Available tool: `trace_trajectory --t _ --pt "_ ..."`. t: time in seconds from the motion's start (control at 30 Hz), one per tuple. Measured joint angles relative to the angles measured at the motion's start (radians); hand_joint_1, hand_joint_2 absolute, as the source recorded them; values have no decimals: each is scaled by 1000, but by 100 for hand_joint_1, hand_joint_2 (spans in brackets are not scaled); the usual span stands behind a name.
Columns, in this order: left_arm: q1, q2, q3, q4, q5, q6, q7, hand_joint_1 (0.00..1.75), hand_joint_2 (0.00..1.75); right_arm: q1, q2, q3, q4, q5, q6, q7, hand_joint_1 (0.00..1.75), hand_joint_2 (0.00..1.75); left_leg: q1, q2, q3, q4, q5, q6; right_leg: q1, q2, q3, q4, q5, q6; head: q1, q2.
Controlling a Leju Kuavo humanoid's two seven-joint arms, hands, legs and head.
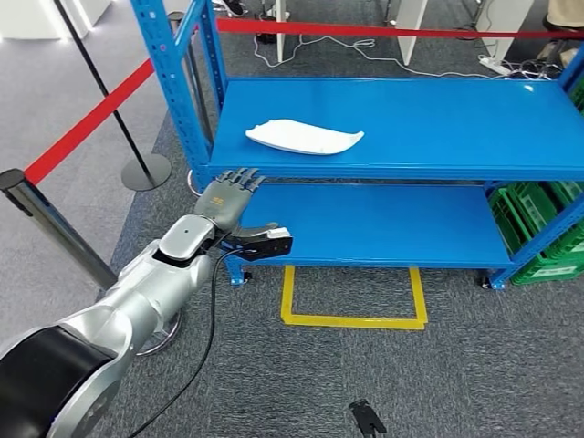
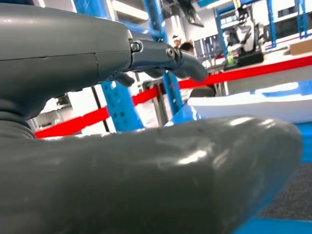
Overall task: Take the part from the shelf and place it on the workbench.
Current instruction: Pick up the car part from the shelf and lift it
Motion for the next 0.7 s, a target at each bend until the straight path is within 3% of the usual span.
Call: trace_trajectory --t 0.1,0.23,0.47,0.57,0.6,0.63,0.7 --pt "-1 -1 0 0 0 0 0 0 0 -1 0 0 0 0 0 0 0 175 5 -2 11 -7 -3 17 -1 -4 -11 24 -20 15 5 0" --pt "-1 -2 0 0 0 -1 0 0 0 -1 0 0 0 0 0 0 0 175 6 -2 22 -10 -12 30 0 -5 -109 211 -99 20 10 0" --pt "0 -2 0 0 0 -1 0 0 0 -1 0 0 0 0 0 0 0 175 6 -2 23 -10 -13 30 0 -5 -121 231 -106 20 11 0" --pt "3 -2 -1 0 0 -1 0 0 0 1 0 0 0 0 0 0 0 175 6 -2 26 -9 -17 30 0 -4 -153 277 -115 21 11 0" --pt "4 -2 -1 0 0 -2 0 0 0 2 -1 0 0 0 0 -1 0 175 6 -2 28 -9 -19 30 0 -5 -167 294 -113 22 12 0" --pt "6 -3 -1 0 0 -2 0 0 0 3 -2 -1 0 0 0 -1 0 175 7 -3 39 -8 -28 27 -1 -5 -157 248 -68 24 12 0" --pt "5 -6 -1 0 1 -4 0 0 0 2 -4 -1 1 1 0 -2 0 175 6 -4 60 -1 -55 7 -4 -4 -99 103 13 10 11 0"
